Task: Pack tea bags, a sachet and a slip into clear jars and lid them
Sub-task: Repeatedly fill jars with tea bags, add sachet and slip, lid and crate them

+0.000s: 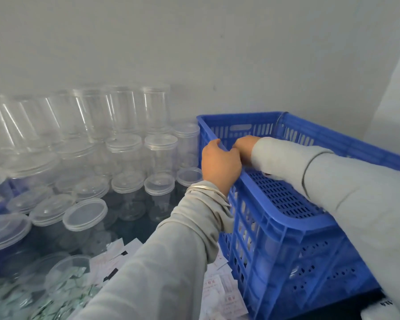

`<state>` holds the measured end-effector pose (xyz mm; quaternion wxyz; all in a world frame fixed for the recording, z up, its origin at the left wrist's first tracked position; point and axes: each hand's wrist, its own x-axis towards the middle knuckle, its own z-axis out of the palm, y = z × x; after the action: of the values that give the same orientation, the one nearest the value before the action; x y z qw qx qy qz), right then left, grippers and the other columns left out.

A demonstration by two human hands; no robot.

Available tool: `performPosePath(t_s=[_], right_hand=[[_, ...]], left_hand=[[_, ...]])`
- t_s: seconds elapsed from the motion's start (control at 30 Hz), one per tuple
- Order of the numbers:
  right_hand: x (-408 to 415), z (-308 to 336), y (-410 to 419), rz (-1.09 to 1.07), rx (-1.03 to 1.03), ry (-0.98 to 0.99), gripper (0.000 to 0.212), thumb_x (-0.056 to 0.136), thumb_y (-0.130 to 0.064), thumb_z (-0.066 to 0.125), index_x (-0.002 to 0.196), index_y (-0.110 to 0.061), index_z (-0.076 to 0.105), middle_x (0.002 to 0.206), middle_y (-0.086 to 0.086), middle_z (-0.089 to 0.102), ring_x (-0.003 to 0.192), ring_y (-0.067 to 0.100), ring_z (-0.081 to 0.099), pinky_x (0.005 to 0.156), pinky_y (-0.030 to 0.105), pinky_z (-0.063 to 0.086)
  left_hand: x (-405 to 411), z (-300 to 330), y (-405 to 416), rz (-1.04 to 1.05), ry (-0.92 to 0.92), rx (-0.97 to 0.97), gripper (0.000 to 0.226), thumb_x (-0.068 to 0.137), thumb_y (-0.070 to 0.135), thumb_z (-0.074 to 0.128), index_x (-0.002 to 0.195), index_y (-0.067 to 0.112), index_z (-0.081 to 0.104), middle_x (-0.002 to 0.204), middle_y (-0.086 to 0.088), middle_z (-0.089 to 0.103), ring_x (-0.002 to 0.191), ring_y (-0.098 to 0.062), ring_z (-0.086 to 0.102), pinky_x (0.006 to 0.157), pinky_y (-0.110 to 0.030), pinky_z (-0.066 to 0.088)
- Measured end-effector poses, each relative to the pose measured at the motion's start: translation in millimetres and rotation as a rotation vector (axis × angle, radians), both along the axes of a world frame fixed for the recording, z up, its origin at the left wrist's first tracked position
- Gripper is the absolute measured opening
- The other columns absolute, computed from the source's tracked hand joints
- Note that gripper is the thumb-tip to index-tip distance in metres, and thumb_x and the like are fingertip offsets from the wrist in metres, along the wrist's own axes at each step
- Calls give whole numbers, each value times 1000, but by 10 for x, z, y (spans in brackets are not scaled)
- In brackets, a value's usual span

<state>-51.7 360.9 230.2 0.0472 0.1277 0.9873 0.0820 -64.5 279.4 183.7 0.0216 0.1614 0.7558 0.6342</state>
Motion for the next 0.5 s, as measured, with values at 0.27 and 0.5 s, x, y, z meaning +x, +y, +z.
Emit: performPosePath(t_s=[0.27, 0.5], right_hand=[[-4, 316, -778, 50, -82, 306, 30, 88, -2, 48, 104, -14, 70, 106, 11, 68, 98, 32, 62, 86, 36, 50], [-363, 116, -2016, 219, -130, 249, 28, 95, -19, 49, 120, -13, 57, 117, 11, 60, 96, 28, 57, 81, 32, 42]], left_hand=[[-13, 157, -716, 3, 117, -23, 28, 91, 7, 39, 105, 5, 63, 80, -4, 62, 72, -18, 57, 51, -15, 38], [-440, 286, -2210, 154, 179, -265, 32, 91, 10, 48, 117, 17, 66, 99, 3, 62, 88, -13, 55, 74, -21, 38]])
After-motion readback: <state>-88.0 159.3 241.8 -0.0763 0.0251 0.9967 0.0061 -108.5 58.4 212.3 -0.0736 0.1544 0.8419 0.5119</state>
